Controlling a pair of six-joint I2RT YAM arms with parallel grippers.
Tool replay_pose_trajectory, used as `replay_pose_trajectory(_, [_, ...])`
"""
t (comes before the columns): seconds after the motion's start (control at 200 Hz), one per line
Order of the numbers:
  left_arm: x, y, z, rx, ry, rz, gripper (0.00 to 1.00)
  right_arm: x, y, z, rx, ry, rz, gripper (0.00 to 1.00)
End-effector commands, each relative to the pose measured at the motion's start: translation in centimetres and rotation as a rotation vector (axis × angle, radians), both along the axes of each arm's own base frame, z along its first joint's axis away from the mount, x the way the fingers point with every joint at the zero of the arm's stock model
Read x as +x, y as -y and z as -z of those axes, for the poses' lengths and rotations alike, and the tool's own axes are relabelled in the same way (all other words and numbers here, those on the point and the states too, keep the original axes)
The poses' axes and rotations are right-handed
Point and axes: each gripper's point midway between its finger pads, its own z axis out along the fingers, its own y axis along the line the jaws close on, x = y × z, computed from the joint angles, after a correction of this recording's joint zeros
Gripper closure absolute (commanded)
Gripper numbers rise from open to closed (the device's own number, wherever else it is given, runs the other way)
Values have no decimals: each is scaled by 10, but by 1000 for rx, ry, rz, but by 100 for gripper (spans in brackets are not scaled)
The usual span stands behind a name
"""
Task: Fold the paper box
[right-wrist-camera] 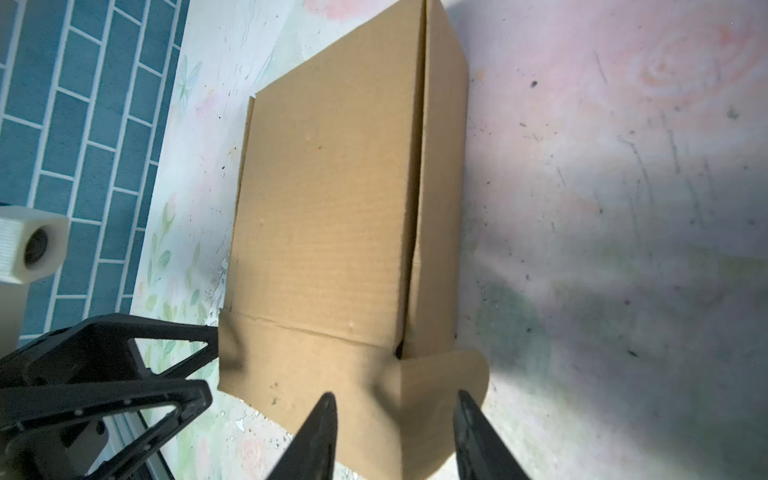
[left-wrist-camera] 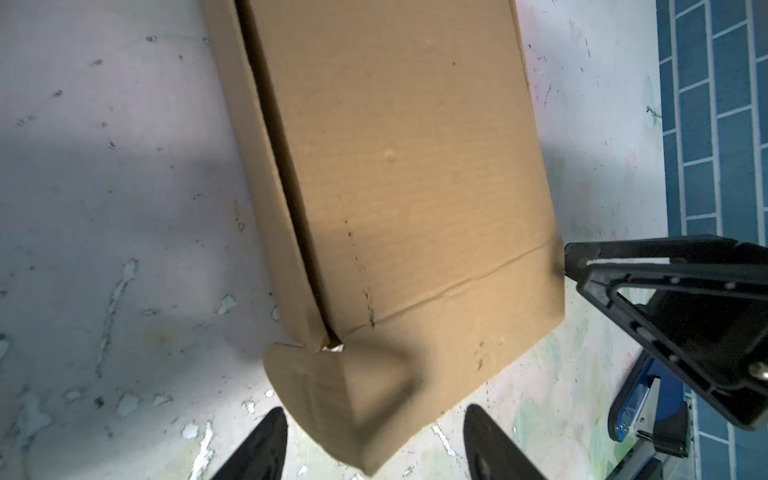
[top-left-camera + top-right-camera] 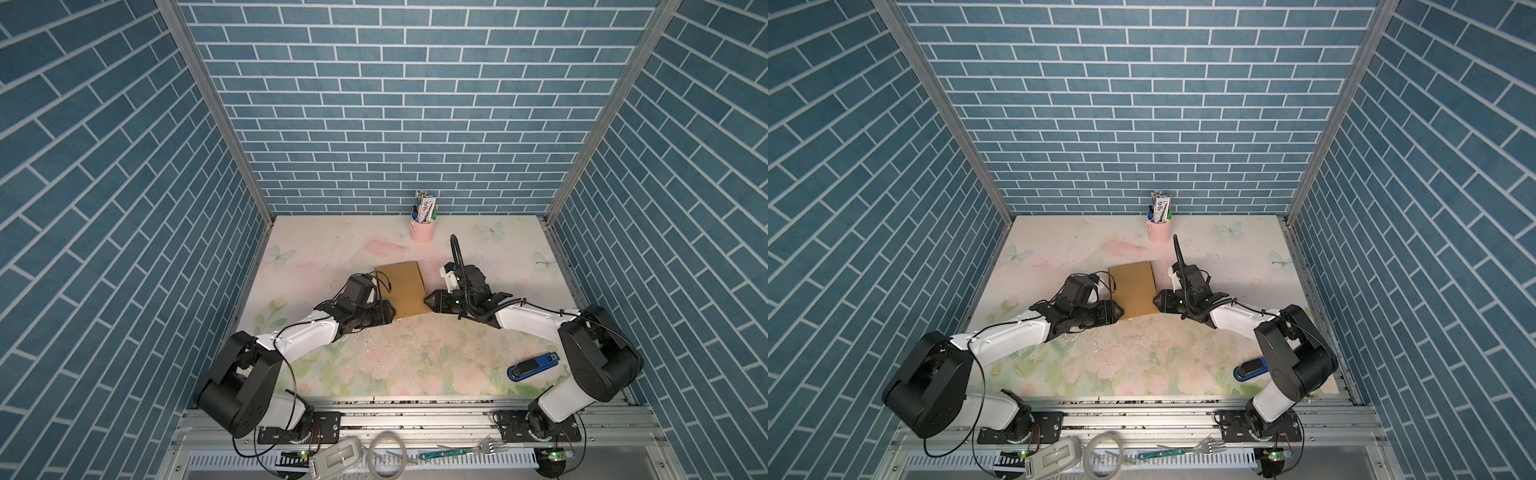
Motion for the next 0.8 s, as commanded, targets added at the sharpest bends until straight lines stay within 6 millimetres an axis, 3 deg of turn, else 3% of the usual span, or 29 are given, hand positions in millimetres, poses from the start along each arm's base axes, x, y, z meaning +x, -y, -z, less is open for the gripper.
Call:
replay_pose_trajectory(0.0, [3, 3, 1, 9, 21, 6, 31, -1, -3, 7, 6, -16, 14, 54])
replay_pose_trajectory(0.595, [8, 17, 7, -20, 31, 25, 31, -7, -18, 6, 56, -40, 16, 58])
replay_pose_trajectory(0.625, [13, 22, -4, -33, 51, 27, 31, -7, -18, 5, 61, -39, 17, 59])
replay_pose_trajectory(0.79, [13, 27, -17, -40, 72, 39, 31, -7, -18, -8, 80, -35, 28, 60])
